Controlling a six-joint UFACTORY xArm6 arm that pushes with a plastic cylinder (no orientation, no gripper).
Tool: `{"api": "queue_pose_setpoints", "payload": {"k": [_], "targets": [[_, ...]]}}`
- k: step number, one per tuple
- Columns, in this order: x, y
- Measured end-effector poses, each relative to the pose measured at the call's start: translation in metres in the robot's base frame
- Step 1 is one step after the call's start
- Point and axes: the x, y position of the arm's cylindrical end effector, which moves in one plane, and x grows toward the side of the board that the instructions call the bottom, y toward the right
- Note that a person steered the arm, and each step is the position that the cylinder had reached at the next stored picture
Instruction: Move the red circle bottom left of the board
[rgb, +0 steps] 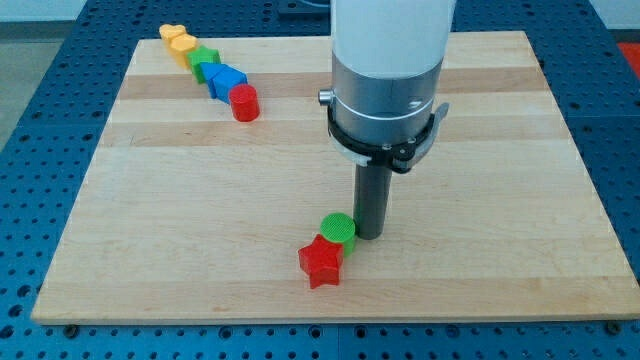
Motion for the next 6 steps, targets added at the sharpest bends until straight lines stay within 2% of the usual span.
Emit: {"api": "queue_pose_setpoints", "payload": {"k": [2, 3, 5, 6], "targets": [[-0.012, 0.001], [-0.041, 0.001], [-0.200, -0.033], [-0.260, -0.060]]}}
